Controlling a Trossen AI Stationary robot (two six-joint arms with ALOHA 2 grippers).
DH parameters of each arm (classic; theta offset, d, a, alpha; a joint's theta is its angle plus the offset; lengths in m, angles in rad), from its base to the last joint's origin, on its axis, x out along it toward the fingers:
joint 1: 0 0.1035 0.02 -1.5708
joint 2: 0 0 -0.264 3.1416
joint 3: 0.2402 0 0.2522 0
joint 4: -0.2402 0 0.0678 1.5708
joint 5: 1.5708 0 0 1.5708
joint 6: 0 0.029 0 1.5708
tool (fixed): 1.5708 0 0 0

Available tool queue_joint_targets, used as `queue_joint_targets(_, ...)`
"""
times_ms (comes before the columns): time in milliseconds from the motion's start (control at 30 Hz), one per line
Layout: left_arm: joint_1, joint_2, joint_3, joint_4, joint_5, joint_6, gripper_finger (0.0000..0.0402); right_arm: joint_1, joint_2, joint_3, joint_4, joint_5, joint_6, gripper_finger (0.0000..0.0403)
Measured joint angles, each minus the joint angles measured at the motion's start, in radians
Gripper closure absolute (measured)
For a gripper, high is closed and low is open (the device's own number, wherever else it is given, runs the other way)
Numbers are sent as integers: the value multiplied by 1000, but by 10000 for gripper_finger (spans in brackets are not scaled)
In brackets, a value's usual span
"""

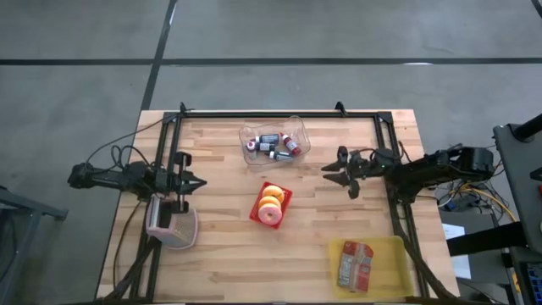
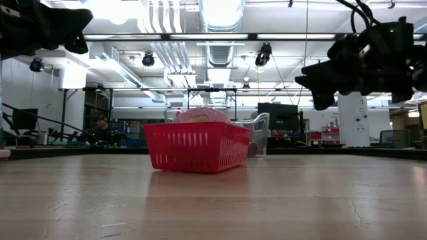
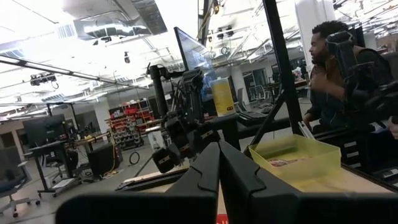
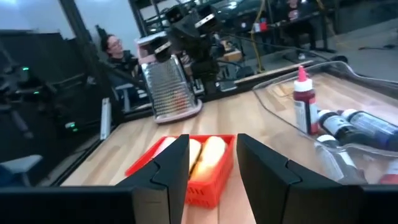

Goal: Pick & Place Food Item
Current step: Return to Home Position

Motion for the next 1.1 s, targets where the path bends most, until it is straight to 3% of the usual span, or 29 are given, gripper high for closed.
queue_joint_targets(167, 0, -1, 0, -3, -6, 0, 389, -113, -27, -1, -2, -178, 39, 273)
queue_joint_targets(367, 0, -1, 0, -3, -10, 0, 388, -246, -103, 0, 1, -403, 224, 273)
queue_joint_targets(767, 0, 0, 0, -3, -10, 0, 388, -261, -318, 0, -14, -411, 193, 273)
queue_joint_targets(1100, 0, 0, 0, -3, -10, 0, 388, -261, -362, 0, -124, -405, 134, 273)
